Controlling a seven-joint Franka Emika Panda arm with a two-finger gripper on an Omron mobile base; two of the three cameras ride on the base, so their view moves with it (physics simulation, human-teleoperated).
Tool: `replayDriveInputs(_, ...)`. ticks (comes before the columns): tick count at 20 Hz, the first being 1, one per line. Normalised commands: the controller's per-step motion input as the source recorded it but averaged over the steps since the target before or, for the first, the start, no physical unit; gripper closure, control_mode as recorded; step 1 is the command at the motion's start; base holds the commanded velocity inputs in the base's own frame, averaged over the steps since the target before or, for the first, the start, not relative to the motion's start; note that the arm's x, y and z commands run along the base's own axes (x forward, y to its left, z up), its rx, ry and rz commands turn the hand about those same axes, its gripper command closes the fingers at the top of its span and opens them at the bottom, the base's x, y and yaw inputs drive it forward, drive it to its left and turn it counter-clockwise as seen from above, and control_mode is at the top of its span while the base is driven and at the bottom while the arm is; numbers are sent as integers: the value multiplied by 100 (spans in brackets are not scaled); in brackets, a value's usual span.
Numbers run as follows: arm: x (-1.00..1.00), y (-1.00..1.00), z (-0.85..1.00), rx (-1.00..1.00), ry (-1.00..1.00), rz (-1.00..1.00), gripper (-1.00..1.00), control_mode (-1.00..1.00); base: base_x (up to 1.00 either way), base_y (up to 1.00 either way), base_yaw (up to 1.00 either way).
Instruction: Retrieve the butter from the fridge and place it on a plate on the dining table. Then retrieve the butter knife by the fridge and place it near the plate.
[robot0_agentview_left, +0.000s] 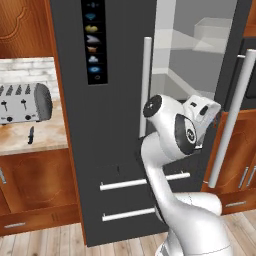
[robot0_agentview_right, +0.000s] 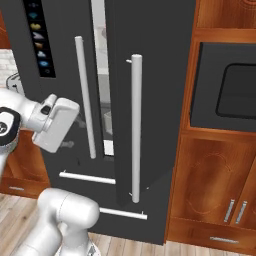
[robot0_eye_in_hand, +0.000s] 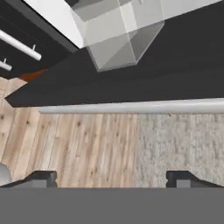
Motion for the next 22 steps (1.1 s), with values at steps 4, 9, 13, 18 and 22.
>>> replayDriveInputs(4, 69, 14, 0, -23, 30, 0, -100, -100, 0, 0, 0)
replayDriveInputs(9, 63, -1, -1, -10, 18, 0, -100, -100, 0, 0, 0)
replayDriveInputs(13, 49, -16, 0, -3, 13, 0, -100, -100, 0, 0, 0)
replayDriveInputs(18, 47, -24, -6, -2, 10, 2, -100, -100, 0, 0, 0)
replayDriveInputs(22, 11, -61, -14, -10, 16, 0, -100, -100, 0, 0, 0)
